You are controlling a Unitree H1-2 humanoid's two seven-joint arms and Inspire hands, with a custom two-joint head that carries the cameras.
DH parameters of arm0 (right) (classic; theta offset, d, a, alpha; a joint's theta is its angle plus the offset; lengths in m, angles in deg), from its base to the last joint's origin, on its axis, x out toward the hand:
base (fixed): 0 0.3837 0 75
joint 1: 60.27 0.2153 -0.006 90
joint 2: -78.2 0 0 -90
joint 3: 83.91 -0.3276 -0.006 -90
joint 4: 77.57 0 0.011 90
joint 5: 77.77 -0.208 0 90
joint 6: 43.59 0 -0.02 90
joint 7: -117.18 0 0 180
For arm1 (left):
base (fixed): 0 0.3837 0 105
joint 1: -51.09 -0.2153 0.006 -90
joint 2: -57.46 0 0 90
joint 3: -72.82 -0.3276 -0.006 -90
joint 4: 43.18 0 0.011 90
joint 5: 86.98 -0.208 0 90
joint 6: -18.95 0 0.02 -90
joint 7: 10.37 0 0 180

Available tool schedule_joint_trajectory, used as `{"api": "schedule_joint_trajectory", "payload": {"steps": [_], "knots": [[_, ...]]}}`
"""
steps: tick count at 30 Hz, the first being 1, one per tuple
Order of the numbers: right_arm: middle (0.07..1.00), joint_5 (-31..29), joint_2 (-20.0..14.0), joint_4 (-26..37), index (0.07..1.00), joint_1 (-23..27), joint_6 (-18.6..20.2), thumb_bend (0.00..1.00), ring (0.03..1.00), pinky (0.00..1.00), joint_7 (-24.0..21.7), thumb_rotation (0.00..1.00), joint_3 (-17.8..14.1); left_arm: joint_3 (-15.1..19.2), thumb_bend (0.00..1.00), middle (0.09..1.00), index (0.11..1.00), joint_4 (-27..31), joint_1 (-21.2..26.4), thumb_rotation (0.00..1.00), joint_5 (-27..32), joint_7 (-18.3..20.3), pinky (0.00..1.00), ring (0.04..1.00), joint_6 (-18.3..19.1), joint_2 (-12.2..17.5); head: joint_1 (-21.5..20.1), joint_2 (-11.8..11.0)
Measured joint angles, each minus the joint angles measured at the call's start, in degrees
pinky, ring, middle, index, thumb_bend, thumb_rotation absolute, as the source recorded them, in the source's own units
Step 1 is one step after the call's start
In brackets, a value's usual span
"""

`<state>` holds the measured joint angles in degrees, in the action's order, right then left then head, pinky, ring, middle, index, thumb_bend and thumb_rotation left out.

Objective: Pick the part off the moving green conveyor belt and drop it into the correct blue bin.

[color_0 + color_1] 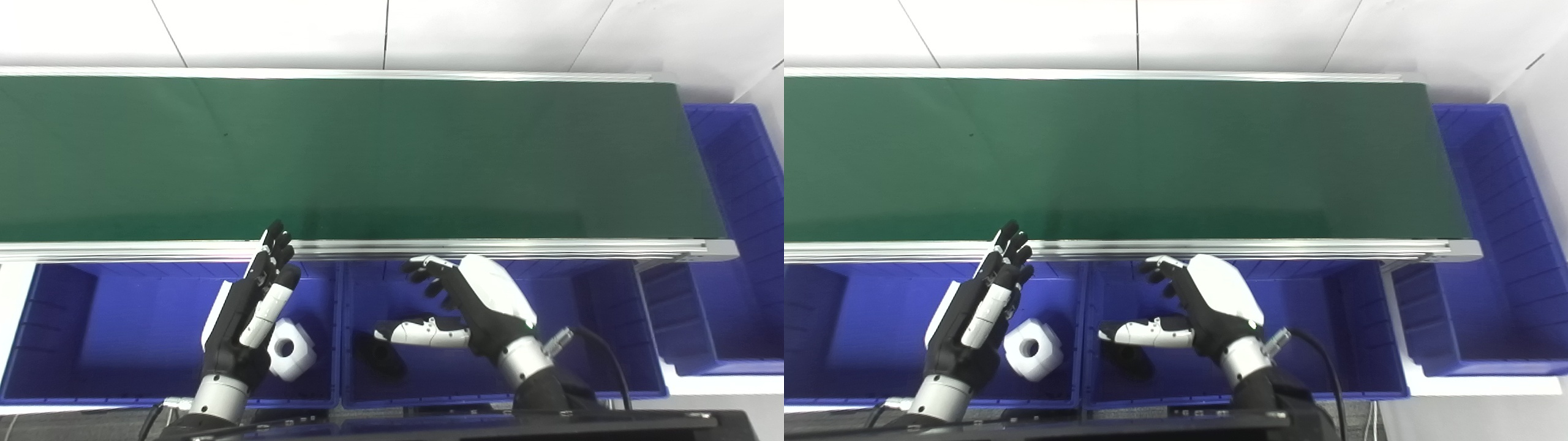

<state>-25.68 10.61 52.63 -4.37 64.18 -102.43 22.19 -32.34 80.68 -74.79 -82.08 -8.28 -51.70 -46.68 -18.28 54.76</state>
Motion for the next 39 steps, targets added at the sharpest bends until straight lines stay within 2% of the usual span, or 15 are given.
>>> {"api": "schedule_joint_trajectory", "payload": {"steps": [1, 3, 5, 6, 7, 9, 11, 13, 15, 18, 26, 32, 36, 39], "knots": [[0.786, -3.68, 0.16, -0.13, 0.805, -1.55, -0.18, 0.82, 0.731, 0.68, 1.06, 0.85, -0.87, 0.04, 0.72, 1.000, 1.000, -0.53, 0.00, 0.71, 0.00, 0.00, 1.00, 1.000, 0.00, 0.00, 0.00, -0.01], [0.858, -11.16, 0.50, -1.12, 0.861, -5.25, -2.26, 0.83, 0.816, 0.78, 5.56, 0.95, -2.71, 0.09, 0.75, 1.000, 1.000, -1.52, -0.04, 0.74, -0.05, -0.01, 1.00, 1.000, 0.00, 0.07, 0.88, -1.58], [0.883, -18.70, 1.04, -4.08, 0.892, -8.30, -7.70, 0.82, 0.843, 0.80, 11.06, 0.97, -4.55, 0.07, 0.76, 1.000, 1.000, -2.11, -0.06, 0.75, -0.29, -0.01, 1.00, 1.000, 0.00, 0.15, 0.88, -1.59], [0.900, -21.61, 1.24, -5.84, 0.921, -9.20, -9.99, 0.80, 0.863, 0.82, 13.39, 0.99, -5.51, 0.02, 0.75, 1.000, 1.000, -2.49, -0.06, 0.75, -0.59, -0.01, 1.00, 1.000, 0.00, 0.16, 1.75, -2.28], [0.927, -24.63, 1.41, -8.16, 0.957, -9.80, -12.67, 0.79, 0.889, 0.83, 16.25, 0.99, -6.70, -0.05, 0.75, 1.000, 1.000, -2.86, -0.08, 0.75, -0.85, -0.01, 1.00, 1.000, -0.01, 0.18, 1.76, -2.29], [0.987, -29.12, 1.55, -12.38, 0.993, -9.82, -17.14, 0.76, 0.928, 0.89, 20.85, 0.98, -9.02, -0.34, 0.74, 1.000, 1.000, -3.15, -0.20, 0.76, -1.86, 0.01, 1.00, 1.000, -0.28, 0.31, 3.95, -4.39], [0.996, -32.98, 1.53, -16.60, 0.998, -8.99, -21.47, 0.76, 0.947, 0.93, 25.18, 0.99, -10.78, -0.65, 0.75, 1.000, 1.000, -3.88, -0.69, 0.77, -3.07, 0.01, 1.00, 0.993, -2.17, 0.57, 4.48, -4.92], [1.000, -35.62, 1.45, -19.87, 1.000, -8.00, -25.61, 0.80, 0.974, 0.95, 28.78, 1.00, -11.28, -1.08, 0.74, 1.000, 1.000, -5.14, -1.53, 0.76, -4.51, 0.00, 1.00, 0.994, -5.31, 0.86, 5.97, -7.03], [1.000, -36.95, 1.11, -22.10, 1.000, -7.37, -29.93, 0.83, 0.985, 0.97, 31.39, 1.00, -10.67, -1.64, 0.74, 1.000, 1.000, -6.27, -2.74, 0.74, -5.57, 0.01, 1.00, 0.999, -9.54, 1.09, 6.77, -8.44], [1.000, -36.66, 0.26, -25.03, 1.000, -6.91, -34.02, 0.85, 0.983, 0.97, 33.98, 1.00, -9.55, -2.05, 0.74, 1.000, 1.000, -7.92, -3.54, 0.73, -6.41, -0.01, 1.00, 1.000, -13.39, 0.98, 7.73, -10.54], [1.000, -33.49, -2.15, -27.26, 1.000, -6.86, -37.77, 0.84, 1.000, 1.00, 39.09, 1.00, -8.00, -2.31, 0.77, 1.000, 1.000, -10.27, -3.57, 0.76, -9.75, -0.66, 1.00, 1.000, -18.55, 0.36, 8.88, -12.40], [1.000, -32.83, -3.95, -28.15, 1.000, -6.52, -38.60, 0.85, 1.000, 1.00, 40.32, 1.00, -6.54, -2.24, 0.77, 1.000, 1.000, -10.70, -3.86, 0.76, -11.02, -1.91, 1.00, 1.000, -20.50, -0.30, 9.58, -12.40], [1.000, -32.53, -4.97, -28.15, 1.000, -6.38, -38.78, 0.86, 1.000, 1.00, 40.75, 1.00, -5.66, -2.02, 0.77, 1.000, 1.000, -10.95, -4.41, 0.78, -11.87, -2.77, 1.00, 1.000, -22.04, -1.17, 10.02, -13.37], [1.000, -32.27, -5.65, -28.27, 1.000, -6.34, -39.51, 0.87, 1.000, 1.00, 40.88, 1.00, -5.00, -1.98, 0.72, 1.000, 1.000, -12.12, -5.06, 0.79, -12.35, -3.66, 1.00, 1.000, -24.64, -1.77, 10.55, -14.59]]}}
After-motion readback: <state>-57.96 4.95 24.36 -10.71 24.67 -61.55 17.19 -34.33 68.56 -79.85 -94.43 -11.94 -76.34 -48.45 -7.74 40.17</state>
